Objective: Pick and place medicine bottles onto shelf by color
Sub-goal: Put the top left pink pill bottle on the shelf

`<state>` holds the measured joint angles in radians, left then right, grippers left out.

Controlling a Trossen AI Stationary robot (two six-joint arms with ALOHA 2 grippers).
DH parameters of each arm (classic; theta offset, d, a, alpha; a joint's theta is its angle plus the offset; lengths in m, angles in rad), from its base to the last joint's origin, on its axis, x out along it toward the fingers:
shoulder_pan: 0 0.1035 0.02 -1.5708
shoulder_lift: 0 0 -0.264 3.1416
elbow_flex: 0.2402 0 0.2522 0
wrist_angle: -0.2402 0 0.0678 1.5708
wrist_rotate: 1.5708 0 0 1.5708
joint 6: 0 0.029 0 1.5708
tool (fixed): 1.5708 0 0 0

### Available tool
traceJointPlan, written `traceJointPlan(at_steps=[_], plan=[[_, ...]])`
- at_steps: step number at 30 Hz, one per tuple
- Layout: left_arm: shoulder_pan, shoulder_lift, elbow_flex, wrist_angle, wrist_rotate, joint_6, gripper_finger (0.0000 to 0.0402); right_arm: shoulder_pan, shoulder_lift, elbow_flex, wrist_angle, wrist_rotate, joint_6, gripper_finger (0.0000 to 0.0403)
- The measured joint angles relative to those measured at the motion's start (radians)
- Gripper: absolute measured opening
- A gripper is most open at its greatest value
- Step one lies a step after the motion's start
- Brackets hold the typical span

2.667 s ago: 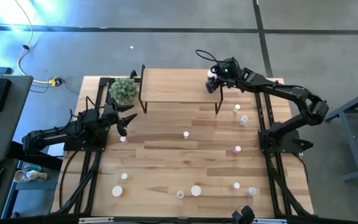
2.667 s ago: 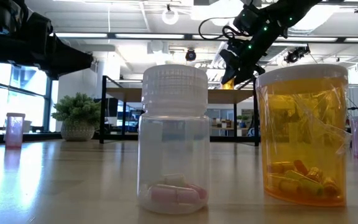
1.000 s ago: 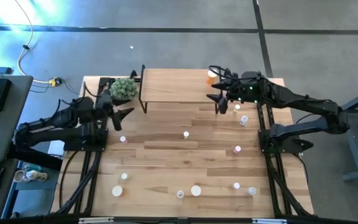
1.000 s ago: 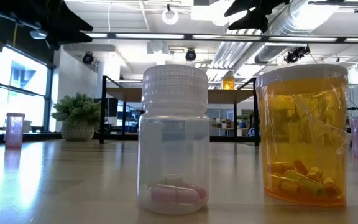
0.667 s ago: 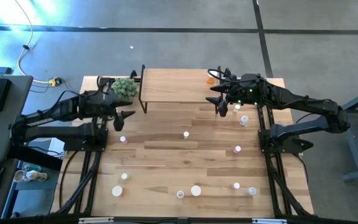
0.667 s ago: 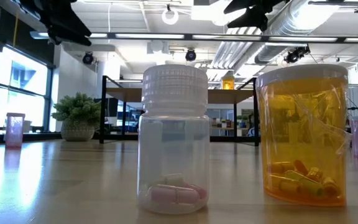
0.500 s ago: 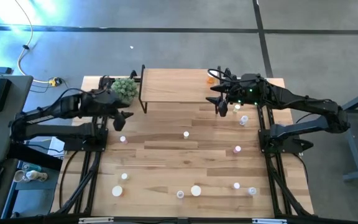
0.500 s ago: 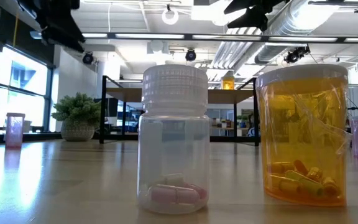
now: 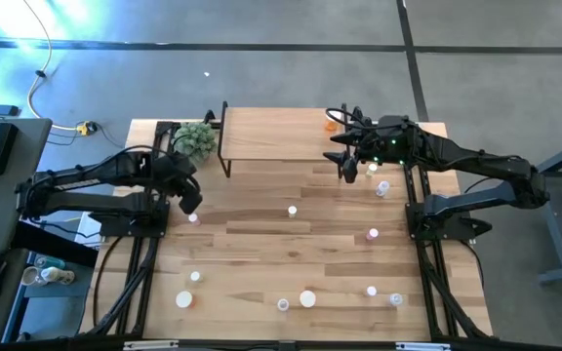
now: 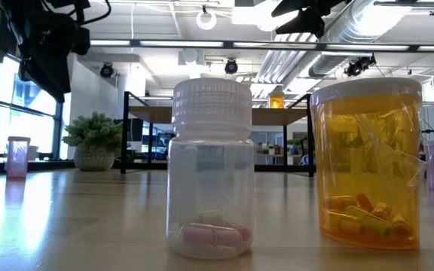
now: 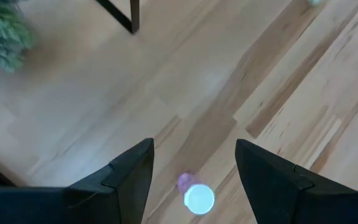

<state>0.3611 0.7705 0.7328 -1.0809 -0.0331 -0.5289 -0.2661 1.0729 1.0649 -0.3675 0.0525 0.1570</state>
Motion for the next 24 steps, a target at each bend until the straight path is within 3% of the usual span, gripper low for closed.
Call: traceJointPlan(at_steps=[16, 24], plan=[[-0.227, 0.016, -0.067, -0.001, -0.047, -0.208, 0.0216, 0.0, 0.0, 0.0, -0.018, 0.0, 0.002, 0.0252], [-0.312, 0.089, -0.067, -0.004, -0.064, -0.316, 0.0216, 0.0, 0.0, 0.0, -0.018, 0.001, 0.027, 0.0252]])
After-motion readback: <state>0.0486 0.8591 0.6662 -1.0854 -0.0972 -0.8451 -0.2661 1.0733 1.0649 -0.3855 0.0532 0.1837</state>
